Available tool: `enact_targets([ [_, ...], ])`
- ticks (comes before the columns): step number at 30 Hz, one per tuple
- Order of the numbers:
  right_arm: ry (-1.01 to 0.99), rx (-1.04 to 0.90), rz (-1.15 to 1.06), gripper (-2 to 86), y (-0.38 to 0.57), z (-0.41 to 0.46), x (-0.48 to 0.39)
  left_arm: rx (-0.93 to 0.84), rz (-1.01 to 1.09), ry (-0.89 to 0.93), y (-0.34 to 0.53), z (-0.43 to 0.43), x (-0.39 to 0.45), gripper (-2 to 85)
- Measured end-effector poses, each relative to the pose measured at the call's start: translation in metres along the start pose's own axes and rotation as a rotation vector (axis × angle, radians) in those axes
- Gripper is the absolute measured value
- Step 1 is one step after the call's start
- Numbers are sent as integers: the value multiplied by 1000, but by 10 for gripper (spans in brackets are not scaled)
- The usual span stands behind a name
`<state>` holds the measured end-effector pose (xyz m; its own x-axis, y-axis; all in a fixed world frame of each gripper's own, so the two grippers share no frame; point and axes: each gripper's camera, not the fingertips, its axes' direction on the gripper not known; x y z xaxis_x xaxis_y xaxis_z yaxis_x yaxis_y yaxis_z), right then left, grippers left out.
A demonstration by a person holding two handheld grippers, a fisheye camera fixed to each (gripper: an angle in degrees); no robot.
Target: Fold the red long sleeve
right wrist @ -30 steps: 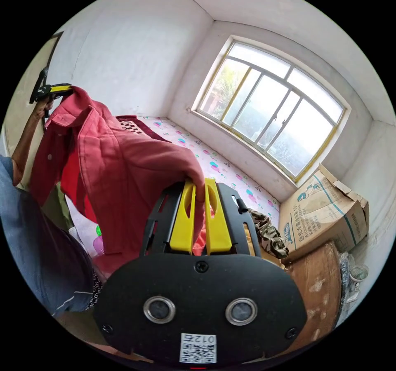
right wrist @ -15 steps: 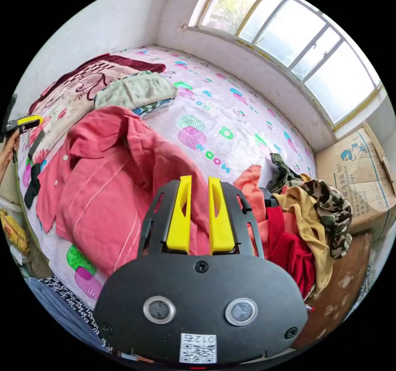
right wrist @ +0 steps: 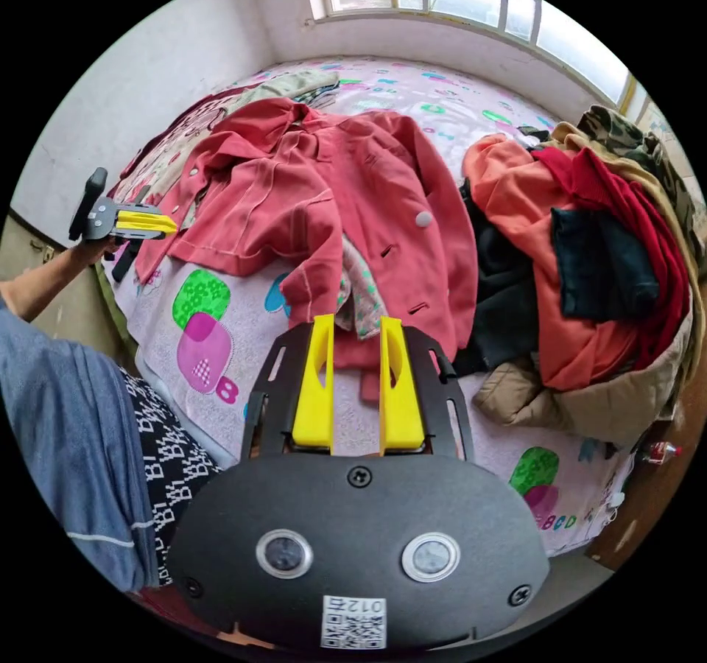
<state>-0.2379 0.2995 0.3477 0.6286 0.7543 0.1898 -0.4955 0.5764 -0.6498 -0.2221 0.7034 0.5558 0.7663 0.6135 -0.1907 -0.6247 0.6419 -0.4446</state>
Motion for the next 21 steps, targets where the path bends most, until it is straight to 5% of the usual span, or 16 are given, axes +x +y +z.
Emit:
enact_targets([
  [12, -25, -152, -68, 106, -9, 117, -13, -141, 108, -16, -16, 76, 24, 112],
  [17, 49, -246, -102, 24, -11, 142, -2, -196, 148, 210, -29, 98, 16, 53],
  [21, -35, -281, -107, 12, -6, 136, 14, -257, 154, 174, -27, 107, 18, 10],
])
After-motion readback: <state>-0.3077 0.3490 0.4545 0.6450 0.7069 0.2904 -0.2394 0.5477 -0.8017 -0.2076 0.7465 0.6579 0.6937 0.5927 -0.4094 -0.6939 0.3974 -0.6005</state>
